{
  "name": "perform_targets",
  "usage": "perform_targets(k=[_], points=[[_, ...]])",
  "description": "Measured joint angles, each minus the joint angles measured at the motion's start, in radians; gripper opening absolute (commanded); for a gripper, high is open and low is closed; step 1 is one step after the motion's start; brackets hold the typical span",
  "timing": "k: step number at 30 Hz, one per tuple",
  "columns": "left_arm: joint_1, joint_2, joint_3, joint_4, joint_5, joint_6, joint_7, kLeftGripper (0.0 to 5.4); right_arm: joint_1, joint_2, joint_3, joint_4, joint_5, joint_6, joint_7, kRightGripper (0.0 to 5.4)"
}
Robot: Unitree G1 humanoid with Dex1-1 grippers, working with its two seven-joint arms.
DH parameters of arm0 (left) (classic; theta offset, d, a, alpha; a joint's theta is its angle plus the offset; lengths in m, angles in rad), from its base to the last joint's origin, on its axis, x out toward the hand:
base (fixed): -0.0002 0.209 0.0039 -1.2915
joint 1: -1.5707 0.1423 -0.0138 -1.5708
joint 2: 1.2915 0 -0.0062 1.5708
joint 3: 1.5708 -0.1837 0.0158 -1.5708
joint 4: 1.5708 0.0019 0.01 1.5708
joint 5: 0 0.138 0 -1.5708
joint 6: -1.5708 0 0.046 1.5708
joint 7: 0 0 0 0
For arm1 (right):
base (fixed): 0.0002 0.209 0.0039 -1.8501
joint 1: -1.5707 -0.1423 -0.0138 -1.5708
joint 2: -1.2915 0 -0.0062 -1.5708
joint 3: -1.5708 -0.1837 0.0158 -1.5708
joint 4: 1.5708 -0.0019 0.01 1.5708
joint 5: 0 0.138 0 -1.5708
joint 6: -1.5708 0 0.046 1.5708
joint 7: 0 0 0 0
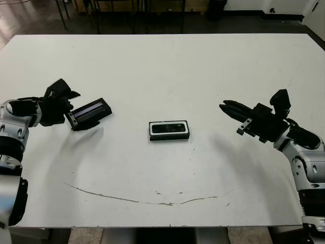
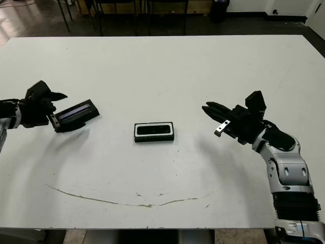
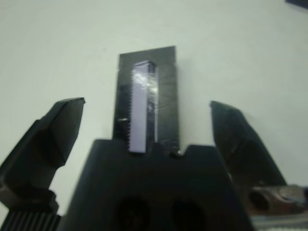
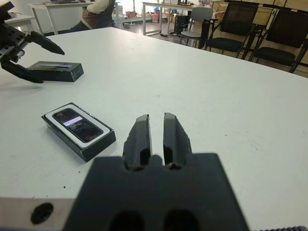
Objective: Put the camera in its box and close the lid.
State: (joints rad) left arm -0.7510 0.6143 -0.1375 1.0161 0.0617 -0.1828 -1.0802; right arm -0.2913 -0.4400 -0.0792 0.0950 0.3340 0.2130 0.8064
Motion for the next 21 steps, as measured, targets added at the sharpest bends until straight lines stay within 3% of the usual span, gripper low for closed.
perform_targets(k=[8, 10, 21], points=[[0.0, -0.012, 0.011, 0.031, -0.005, 0.052, 0.001, 5.37, 0.001, -0.002, 0.001, -0.002, 0.0, 0.0, 0.0, 0.0], [0.004, -0.023, 0.018, 0.038, -0.018, 0.071, 0.0, 5.15, 0.001, -0.002, 0.002, -0.002, -0.002, 0.0, 0.0, 0.0], [0.014, -0.029, 0.028, 0.037, -0.022, 0.139, 0.014, 2.59, 0.001, -0.004, 0.01, 0.015, -0.002, -0.011, 0.01, 0.0]])
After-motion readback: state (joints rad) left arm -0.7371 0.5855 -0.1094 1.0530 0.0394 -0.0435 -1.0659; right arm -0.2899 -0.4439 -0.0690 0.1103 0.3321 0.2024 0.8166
